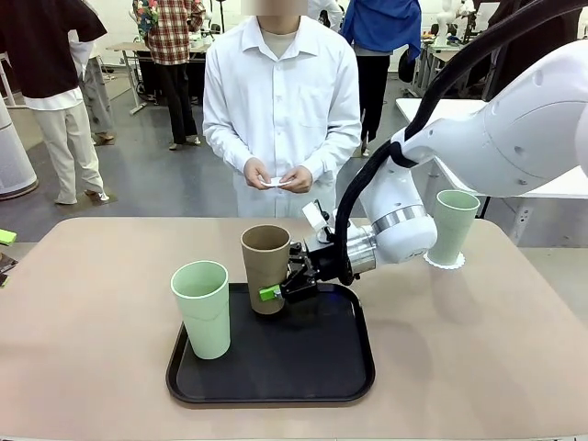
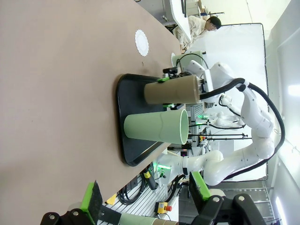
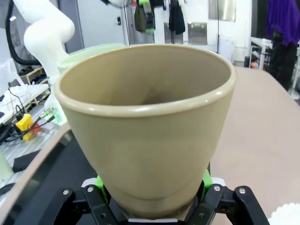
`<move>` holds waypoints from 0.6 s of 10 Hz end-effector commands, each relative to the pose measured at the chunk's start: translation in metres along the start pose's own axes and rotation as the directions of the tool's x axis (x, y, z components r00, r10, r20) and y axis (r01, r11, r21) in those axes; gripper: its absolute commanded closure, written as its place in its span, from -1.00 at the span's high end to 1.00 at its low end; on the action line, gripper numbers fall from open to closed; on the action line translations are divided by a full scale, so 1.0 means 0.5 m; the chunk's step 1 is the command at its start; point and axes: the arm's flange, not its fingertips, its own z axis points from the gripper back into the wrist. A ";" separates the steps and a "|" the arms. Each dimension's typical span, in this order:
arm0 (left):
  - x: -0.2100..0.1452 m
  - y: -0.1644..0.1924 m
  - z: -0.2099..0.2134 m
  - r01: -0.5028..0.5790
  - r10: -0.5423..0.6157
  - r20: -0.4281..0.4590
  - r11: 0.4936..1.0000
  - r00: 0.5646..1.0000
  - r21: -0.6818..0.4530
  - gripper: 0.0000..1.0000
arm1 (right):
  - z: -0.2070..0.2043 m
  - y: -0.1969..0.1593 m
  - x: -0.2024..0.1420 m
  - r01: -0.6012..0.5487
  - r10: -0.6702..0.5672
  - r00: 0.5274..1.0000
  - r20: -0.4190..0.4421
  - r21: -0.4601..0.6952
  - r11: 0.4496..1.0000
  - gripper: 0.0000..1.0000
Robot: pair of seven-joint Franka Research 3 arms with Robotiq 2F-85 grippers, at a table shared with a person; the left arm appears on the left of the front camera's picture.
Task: Place coasters on the table and set cups on them.
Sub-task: Take one Reusable plastic cup from the Flat Tray and place it on a coaster set by the human.
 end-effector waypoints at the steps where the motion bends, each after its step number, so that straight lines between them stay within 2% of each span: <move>1: 0.000 -0.002 0.003 0.000 0.000 0.008 1.000 1.000 -0.012 1.00 | 0.049 0.062 0.100 -0.004 0.006 1.000 0.030 -0.049 0.999 -1.00; 4: 0.000 -0.002 0.003 0.000 0.000 0.008 1.000 1.000 -0.012 1.00 | 0.133 0.117 0.249 -0.017 0.018 1.000 0.012 -0.077 0.997 -1.00; 6: 0.000 -0.002 0.003 0.000 0.000 0.008 1.000 1.000 -0.012 1.00 | 0.154 0.126 0.290 -0.007 0.007 1.000 0.003 -0.078 0.997 -1.00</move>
